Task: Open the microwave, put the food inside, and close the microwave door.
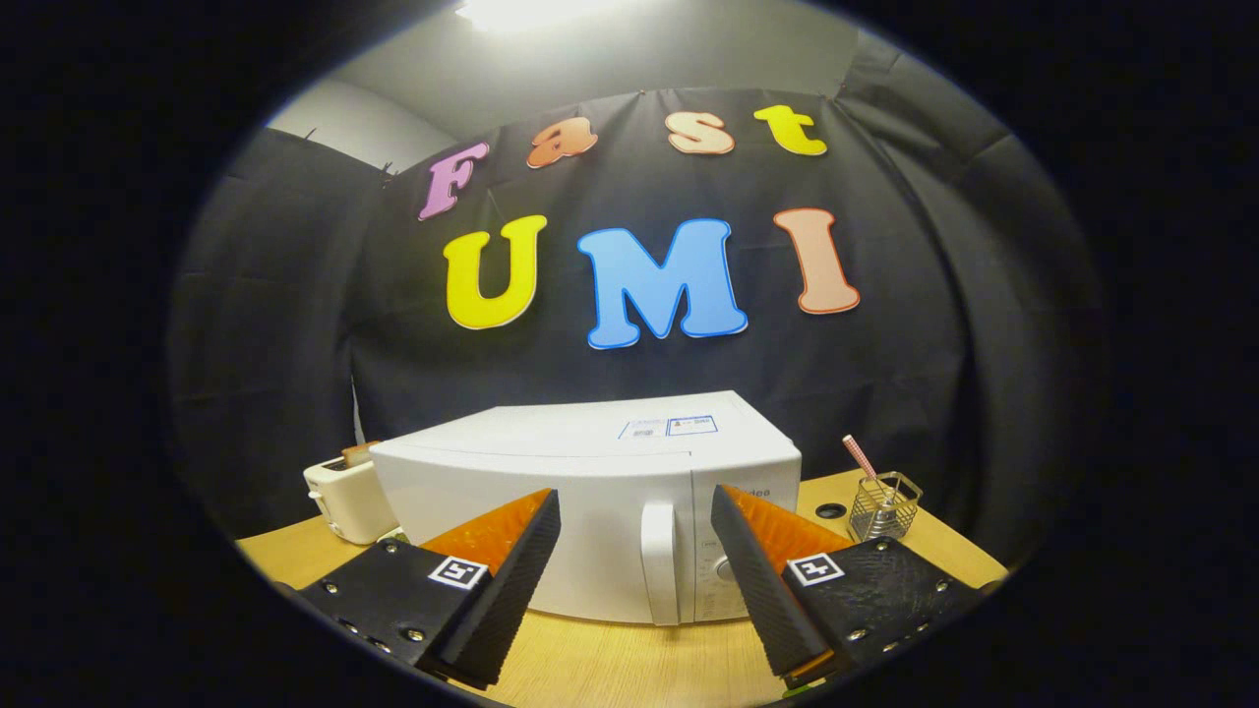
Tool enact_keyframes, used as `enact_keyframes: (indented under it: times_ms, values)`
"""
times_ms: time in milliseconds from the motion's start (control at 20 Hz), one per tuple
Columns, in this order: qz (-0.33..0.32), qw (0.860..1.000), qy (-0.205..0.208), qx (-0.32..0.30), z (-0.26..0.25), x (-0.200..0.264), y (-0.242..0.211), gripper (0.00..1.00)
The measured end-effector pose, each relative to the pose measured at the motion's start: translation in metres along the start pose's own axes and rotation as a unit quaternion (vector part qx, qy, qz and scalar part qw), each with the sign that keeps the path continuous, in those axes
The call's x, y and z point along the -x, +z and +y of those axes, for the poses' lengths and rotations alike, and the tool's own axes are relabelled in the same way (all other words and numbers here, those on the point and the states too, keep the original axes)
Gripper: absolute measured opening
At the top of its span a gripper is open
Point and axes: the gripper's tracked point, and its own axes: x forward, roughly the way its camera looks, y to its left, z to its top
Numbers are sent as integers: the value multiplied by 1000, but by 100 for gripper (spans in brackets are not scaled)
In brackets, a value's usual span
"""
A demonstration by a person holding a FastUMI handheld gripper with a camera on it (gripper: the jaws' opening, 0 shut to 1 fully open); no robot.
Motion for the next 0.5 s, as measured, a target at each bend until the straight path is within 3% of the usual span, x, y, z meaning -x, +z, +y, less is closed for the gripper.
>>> enact_keyframes:
  times_ms: [350,400,500]
  values:
    - [42,998,-41,-1,-10,-42,-47,92]
    - [47,998,-49,2,-13,-46,-54,89]
    - [38,998,-56,10,-13,-45,-53,72]
